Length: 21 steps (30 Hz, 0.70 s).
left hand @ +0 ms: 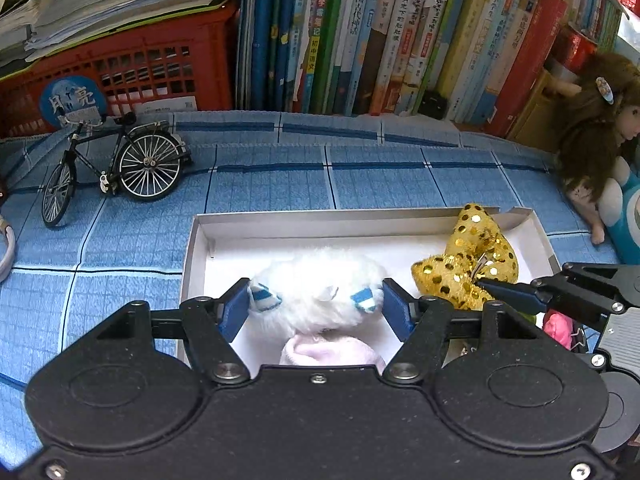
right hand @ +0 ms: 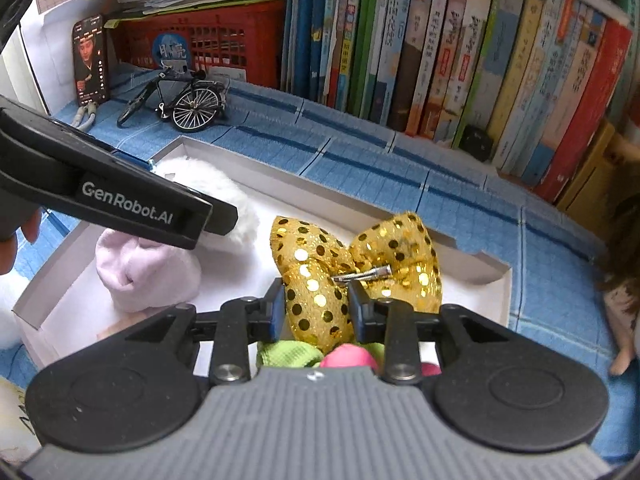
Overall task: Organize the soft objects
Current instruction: 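Release the fluffy toy in the tray with the left tool while the right tool releases the gold bow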
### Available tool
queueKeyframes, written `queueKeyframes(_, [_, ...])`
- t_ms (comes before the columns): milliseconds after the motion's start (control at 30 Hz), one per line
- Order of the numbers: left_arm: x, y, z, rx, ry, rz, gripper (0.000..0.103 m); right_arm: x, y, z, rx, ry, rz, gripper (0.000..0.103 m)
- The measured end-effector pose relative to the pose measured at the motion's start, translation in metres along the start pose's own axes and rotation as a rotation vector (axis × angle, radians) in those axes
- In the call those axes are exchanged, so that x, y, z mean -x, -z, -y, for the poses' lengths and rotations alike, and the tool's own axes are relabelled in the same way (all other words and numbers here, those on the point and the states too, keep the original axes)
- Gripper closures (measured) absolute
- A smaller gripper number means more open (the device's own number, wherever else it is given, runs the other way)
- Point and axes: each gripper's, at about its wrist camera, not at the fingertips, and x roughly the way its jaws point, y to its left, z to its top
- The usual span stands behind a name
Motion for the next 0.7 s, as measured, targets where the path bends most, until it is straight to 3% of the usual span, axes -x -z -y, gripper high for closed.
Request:
queueKeyframes(433, [0.009, 0.008, -0.003, 0.000, -0.028, -0.015, 0.036, 0.006, 0.003, -0.004, 0.005, 0.052, -0.092, 0.065])
queueKeyframes(500, [0.011, 0.010, -0.002, -0.001, -0.031, -0.014, 0.036, 0.009, 0.004, -0.004, -0.004, 0.061, -0.086, 0.062])
queueKeyframes(533, [0.013, 0.010, -0.002, -0.003, -0.032, -0.012, 0.037, 0.011, 0.005, -0.003, -0.012, 0.066, -0.075, 0.049])
queueKeyframes(567, [0.015, 0.010, -0.001, -0.005, -0.033, -0.007, 0.037, 0.012, 0.005, -0.002, -0.022, 0.071, -0.070, 0.043])
queueKeyframes(700, [0.026, 0.009, 0.000, -0.009, -0.026, 0.013, 0.036, 0.019, 0.008, 0.001, -0.048, 0.060, -0.042, 0.040])
